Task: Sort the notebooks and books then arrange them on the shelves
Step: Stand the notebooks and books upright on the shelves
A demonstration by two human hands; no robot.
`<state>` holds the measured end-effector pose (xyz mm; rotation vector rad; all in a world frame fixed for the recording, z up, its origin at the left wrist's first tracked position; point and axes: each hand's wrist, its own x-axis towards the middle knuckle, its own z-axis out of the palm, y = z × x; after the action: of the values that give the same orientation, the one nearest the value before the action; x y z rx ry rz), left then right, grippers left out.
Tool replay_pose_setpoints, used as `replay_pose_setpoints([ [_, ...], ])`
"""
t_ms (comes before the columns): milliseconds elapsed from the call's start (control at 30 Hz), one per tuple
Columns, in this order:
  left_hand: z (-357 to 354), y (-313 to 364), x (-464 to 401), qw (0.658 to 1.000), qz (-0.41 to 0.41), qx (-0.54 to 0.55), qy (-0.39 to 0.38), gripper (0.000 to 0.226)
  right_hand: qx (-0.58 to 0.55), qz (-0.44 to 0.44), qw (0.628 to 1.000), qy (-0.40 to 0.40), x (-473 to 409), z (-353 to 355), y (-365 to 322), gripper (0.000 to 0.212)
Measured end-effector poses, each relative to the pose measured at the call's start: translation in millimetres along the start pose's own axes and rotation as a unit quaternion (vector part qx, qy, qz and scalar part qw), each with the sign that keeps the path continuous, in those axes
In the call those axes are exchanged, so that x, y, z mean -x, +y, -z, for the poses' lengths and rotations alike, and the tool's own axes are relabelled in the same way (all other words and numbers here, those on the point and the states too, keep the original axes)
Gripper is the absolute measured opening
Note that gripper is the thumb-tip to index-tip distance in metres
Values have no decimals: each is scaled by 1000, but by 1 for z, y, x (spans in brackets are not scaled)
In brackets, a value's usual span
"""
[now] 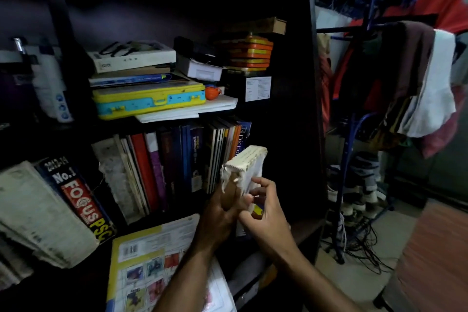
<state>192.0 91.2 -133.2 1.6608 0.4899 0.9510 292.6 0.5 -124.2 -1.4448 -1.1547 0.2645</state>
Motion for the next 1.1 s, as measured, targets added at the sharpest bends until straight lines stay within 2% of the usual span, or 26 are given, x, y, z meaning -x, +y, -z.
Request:
replay_pose_setpoints([
  [67,-2,6,3,991,75,108,-20,76,2,-10,1000,1,2,-6,1,77],
  [133,-2,10,4,971,126,199,-36,74,30,-1,999,16,4,-16,0,85],
  [267,0,8,2,955,135,251,-86,48,49,-4,996,74,3,-30,-3,82],
  [367,1,6,-4,964,97,240,-54,45,82,-14,992,98,1,-32,-4,75],
  [467,2,1,-7,984,75,163,11,46,163,-3,979,119,-2,-28,-1,65],
  [533,-1,-1,-8,996,60,55,45,36,206,20,970,125,-6,-21,3,58],
  [600,-4,-2,-5,994,52,-91,21,32,199,22,974,107,-11,-10,6,50],
  [700,-6,-17,-5,960,30,-276,-22,61,167,-3,982,89,-19,9,8,47],
  [767,-5,-26,-8,944,22,-328,-25,66,137,-26,985,98,-28,24,9,45],
  [833,-7,-31,-10,927,50,-368,-44,68,132,-47,983,118,-41,36,10,40],
  [900,-8,-33,-11,899,62,-430,-56,67,130,-59,976,166,-60,42,14,38],
  [967,-10,-31,-12,878,60,-472,-47,63,126,-53,969,205,-75,40,16,46],
  [1100,-12,-28,-14,868,72,-491,-27,39,161,-71,967,184,-76,32,33,51],
])
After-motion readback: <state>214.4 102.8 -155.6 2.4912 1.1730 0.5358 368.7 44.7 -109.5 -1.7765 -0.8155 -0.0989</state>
